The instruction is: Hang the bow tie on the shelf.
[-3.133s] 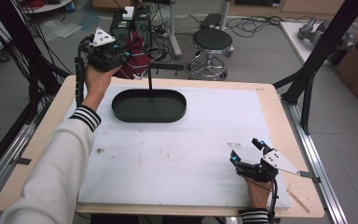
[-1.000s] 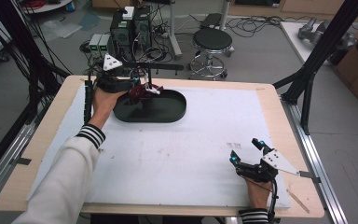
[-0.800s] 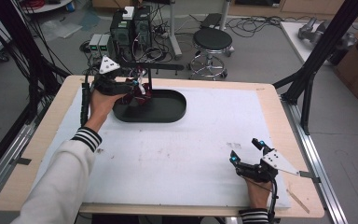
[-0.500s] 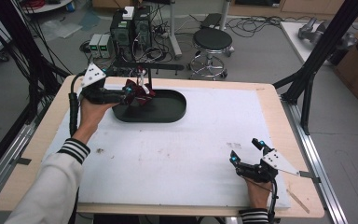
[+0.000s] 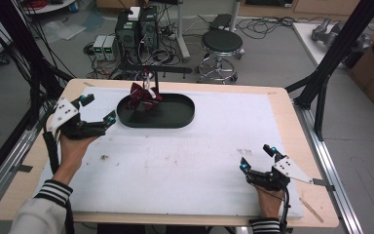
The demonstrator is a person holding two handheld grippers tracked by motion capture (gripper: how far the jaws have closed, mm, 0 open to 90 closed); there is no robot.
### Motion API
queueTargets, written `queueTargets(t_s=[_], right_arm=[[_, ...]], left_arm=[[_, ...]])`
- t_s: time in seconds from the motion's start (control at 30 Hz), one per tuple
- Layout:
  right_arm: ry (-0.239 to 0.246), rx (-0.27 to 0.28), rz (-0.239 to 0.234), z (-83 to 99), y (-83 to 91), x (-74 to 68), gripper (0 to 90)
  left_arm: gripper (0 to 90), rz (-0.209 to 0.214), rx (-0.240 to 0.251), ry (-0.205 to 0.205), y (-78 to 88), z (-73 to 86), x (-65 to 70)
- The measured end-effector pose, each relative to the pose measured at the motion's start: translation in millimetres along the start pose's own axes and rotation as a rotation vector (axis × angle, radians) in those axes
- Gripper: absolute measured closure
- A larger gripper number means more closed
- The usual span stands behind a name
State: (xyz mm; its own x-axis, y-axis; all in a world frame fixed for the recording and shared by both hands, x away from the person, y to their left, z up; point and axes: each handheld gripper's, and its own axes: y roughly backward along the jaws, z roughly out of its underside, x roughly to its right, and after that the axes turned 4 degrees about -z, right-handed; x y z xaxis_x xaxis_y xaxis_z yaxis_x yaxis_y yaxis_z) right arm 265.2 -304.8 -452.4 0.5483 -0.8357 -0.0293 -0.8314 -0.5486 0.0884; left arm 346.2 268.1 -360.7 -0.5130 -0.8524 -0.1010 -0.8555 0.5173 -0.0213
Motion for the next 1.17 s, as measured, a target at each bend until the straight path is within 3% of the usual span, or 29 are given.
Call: queueTargets(t_s=[0.2, 0.37, 0.53, 0.57, 0.67, 0.73, 1.17], right_arm=[[0.000, 0.000, 0.001, 0.0, 0.1, 0.1, 3.2], [0.007, 0.005, 0.007, 0.1, 0.0, -0.2, 3.2], [-0.001, 0.003, 0.006, 0.2, 0.3, -0.2, 3.2], [0.005, 0.006, 0.008, 0.2, 0.1, 0.4, 3.2], [0.002, 0.005, 0.008, 0.2, 0.2, -0.1, 3.2], [0.002, 0.006, 0.008, 0.2, 0.2, -0.2, 3.2], [0.009, 0.009, 0.011, 0.3, 0.2, 0.1, 3.2]], left_arm=[[6.4, -0.004, 0.012, 0.054, 30.8, 30.0, -4.6], [6.4, 0.005, 0.000, 0.063, 52.4, 56.4, 4.9], [6.4, 0.004, -0.001, 0.063, 62.1, 71.6, 12.3], [6.4, -0.001, -0.001, 0.104, 65.6, 80.4, 13.3], [6.4, -0.009, -0.009, 0.129, 68.1, 88.6, 14.0], [6.4, -0.022, 0.012, 0.116, 70.6, 90.7, 15.7], [6.4, -0.063, -0.008, 0.092, 69.3, 90.8, 20.2]])
